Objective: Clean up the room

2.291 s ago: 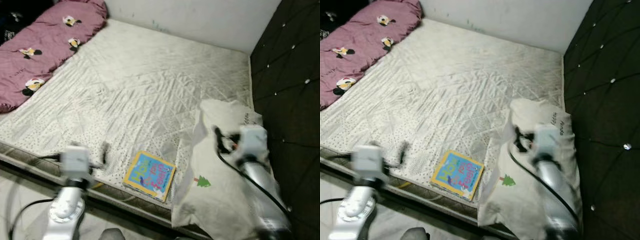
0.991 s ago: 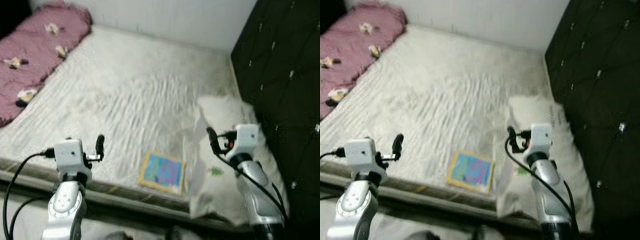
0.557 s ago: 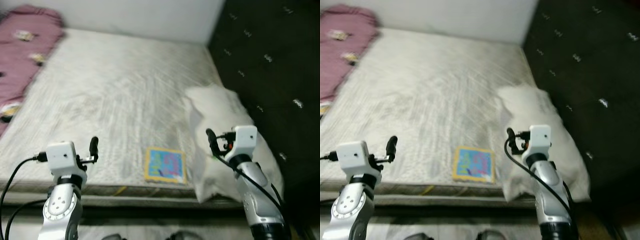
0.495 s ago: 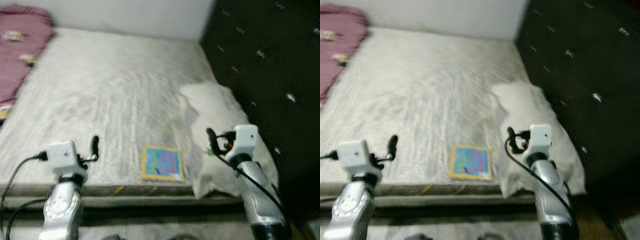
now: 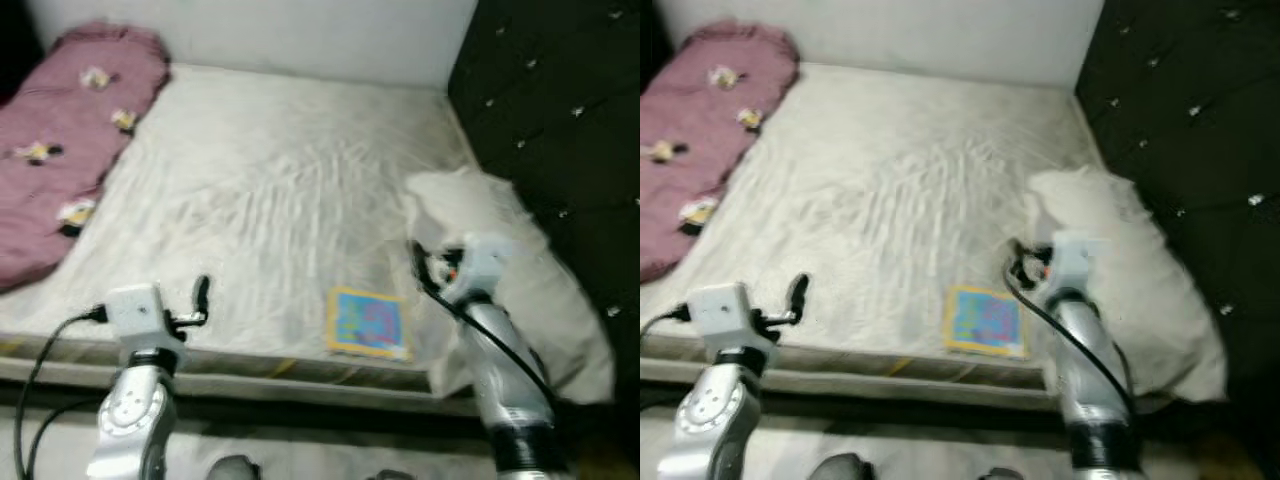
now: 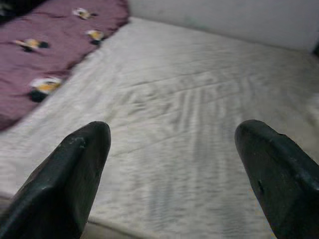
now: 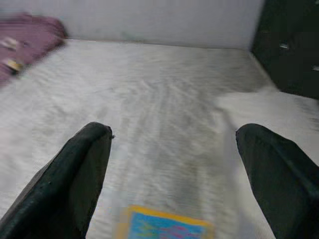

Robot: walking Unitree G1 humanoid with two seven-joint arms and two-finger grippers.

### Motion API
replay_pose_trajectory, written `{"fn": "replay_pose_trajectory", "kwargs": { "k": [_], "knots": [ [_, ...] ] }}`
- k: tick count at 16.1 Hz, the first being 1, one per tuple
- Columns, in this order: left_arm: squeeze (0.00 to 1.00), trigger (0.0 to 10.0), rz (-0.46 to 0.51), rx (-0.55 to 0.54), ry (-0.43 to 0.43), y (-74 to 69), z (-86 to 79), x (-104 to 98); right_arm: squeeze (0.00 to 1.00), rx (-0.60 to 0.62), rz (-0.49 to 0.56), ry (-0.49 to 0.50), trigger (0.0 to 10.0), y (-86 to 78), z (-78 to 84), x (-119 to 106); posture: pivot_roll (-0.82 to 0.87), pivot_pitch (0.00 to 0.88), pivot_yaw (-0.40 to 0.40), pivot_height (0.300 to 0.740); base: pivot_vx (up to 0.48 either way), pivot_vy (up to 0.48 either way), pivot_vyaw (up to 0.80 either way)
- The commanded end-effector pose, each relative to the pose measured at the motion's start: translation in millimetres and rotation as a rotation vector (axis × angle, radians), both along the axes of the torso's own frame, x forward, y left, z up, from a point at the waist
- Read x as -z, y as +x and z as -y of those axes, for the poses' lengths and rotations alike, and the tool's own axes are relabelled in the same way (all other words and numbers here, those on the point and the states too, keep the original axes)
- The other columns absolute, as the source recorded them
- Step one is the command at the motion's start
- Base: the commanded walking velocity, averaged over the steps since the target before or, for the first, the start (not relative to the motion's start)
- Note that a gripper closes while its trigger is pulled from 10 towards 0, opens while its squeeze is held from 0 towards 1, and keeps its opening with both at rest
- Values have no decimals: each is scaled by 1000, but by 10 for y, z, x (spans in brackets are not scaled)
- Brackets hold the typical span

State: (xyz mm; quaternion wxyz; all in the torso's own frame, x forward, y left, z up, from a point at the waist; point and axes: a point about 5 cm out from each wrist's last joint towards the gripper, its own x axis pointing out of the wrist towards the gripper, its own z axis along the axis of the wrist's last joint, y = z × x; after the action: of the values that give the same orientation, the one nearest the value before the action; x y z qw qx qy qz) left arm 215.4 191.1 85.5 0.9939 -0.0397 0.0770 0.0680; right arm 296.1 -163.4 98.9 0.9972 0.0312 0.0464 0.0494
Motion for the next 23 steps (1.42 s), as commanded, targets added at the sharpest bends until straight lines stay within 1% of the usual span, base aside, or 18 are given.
{"fn": "replay_pose_trajectory", "kwargs": {
  "k": [1,3,4,6,8,9,11,12,13,14,15,16,17,18,19,20,21,23],
  "knots": [
    [0,10000,13,16,-9,27,68,23,0,57,-17,-11,10000,-19,135,54,-21,0,-25,740,0,480,0],
    [0,10000,-7,1,-10,7,48,100,0,75,-19,-1,10000,-8,131,78,-19,0,-22,740,0,407,0],
    [0,10000,-13,-8,-22,1,44,139,0,83,-24,-1,10000,-15,135,108,-18,0,-22,740,0,0,0],
    [0,10000,-16,20,48,17,55,215,0,75,-23,-44,10000,-51,141,226,-13,0,-24,740,0,0,0],
    [0,10000,-9,26,92,32,25,220,0,70,-37,-88,10000,-123,198,313,-14,0,-22,740,0,0,0],
    [0,10000,-7,17,78,23,-30,225,0,78,-58,-106,10000,-228,311,381,-19,0,-18,740,0,0,0],
    [0,10000,-10,-1,102,-4,-82,241,0,95,-95,-110,10000,-384,450,483,-31,0,-15,740,0,0,0],
    [0,10000,-18,-8,107,-8,-89,266,0,100,-127,-125,10000,-507,532,578,-32,0,-14,740,0,0,0],
    [0,10000,-24,-3,116,-3,-74,276,0,85,-134,-145,10000,-568,556,618,-34,0,-17,740,0,0,0],
    [0,10000,-32,-2,149,6,-60,277,0,90,-147,-162,10000,-636,618,656,-34,0,-22,740,0,0,0],
    [0,10000,-18,9,155,6,-42,258,0,91,-150,-166,10000,-659,645,661,-33,0,-23,740,0,0,0],
    [0,10000,-13,-4,135,-13,-27,237,0,82,-159,-193,10000,-705,687,659,-38,0,-22,740,0,0,0],
    [0,10000,-10,-16,135,-29,-26,222,0,72,-160,-203,10000,-752,705,643,-44,0,-12,740,0,0,0],
    [0,10000,-6,-21,138,-36,-29,212,0,69,-159,-205,10000,-770,708,634,-48,0,-9,740,0,0,0],
    [0,10000,-9,-19,125,-49,-19,204,0,65,-152,-199,10000,-818,704,611,-70,0,23,740,0,0,0],
    [0,10000,-11,-15,121,-51,-10,206,0,67,-149,-193,10000,-832,701,605,-70,0,23,740,0,0,0],
    [0,10000,-18,12,117,-34,29,225,0,73,-131,-179,10000,-859,677,571,-97,0,54,740,0,0,0],
    [0,10000,-21,59,110,17,103,225,0,84,-92,-159,10000,-853,642,480,-114,0,64,740,0,0,0]
  ]
}}
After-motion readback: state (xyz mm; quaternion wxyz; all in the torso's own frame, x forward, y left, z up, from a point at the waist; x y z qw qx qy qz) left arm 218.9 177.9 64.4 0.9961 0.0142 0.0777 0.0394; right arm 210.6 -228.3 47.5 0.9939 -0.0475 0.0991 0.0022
